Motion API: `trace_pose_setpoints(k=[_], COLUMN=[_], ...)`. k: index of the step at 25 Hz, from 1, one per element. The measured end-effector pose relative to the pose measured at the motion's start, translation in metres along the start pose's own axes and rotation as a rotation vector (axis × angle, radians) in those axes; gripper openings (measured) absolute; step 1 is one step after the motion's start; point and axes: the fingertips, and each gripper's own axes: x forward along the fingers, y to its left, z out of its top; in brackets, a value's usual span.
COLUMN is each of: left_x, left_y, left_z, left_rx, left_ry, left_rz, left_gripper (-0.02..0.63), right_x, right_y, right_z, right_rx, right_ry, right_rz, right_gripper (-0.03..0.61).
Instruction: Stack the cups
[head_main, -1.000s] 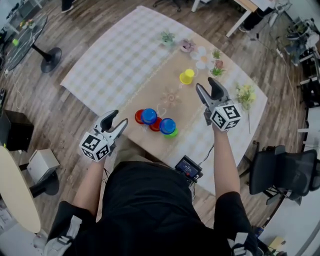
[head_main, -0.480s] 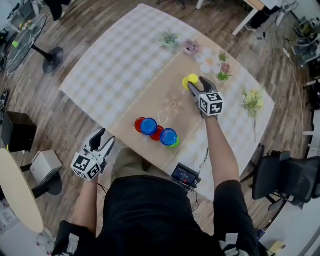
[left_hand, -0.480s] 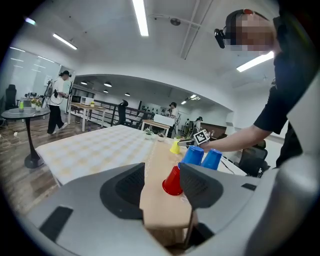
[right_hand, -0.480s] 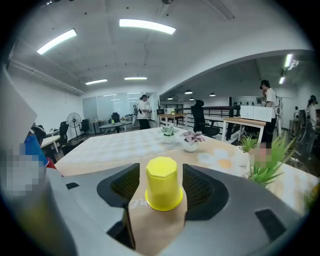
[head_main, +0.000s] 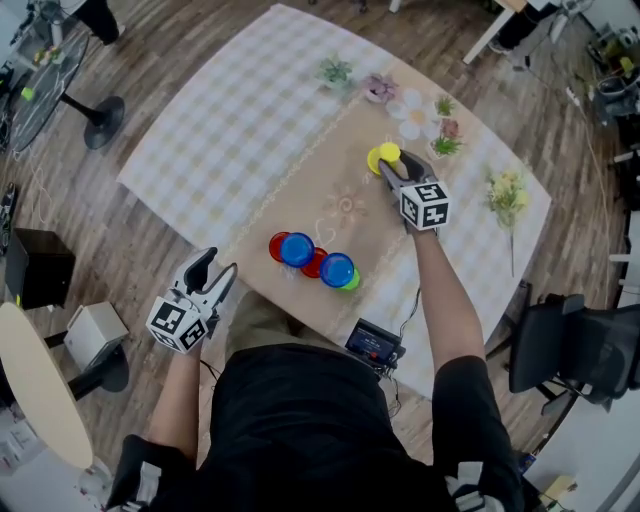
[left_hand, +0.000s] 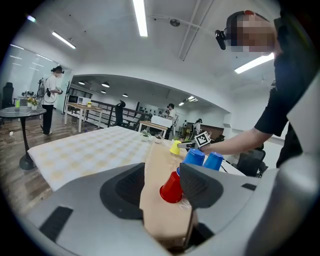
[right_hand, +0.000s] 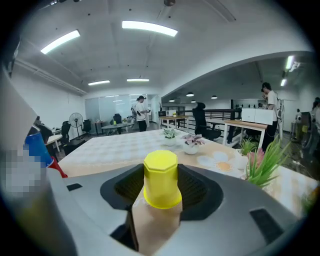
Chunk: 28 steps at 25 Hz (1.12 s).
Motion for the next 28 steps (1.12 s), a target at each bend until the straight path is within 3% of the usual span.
trace_pose_setpoints(k=[7,12,18,28], left_x=[0.005,0.009,0.017,0.021], left_y=[-0.009,-0.013,-0.018,-0.023], left_z=[0.028,0.037,0.043,0.047], left_rx=[0.024,0.02,0.022,0.021], left_ry=[-0.063,-0.095,-0.122,-0.147], left_rz=[-0.047,-0.07,-0.101,-0.122], left_gripper=[0.221,0.221,0.221,0.218], right_x=[-0.088,-0.142,-0.168,-0.162], right_y=[0.064,0.122,0.181,0.249], right_z=[0.09,0.125,0.122,0.085], right_rx=[-0.065,-0.04,-0.001,-0.09], right_ry=[-0.184,-0.254,-0.245,-0.088], right_rz=[0.087,0.18,0.275,0.329], right_gripper=[0.221,0.219,0.219,0.219])
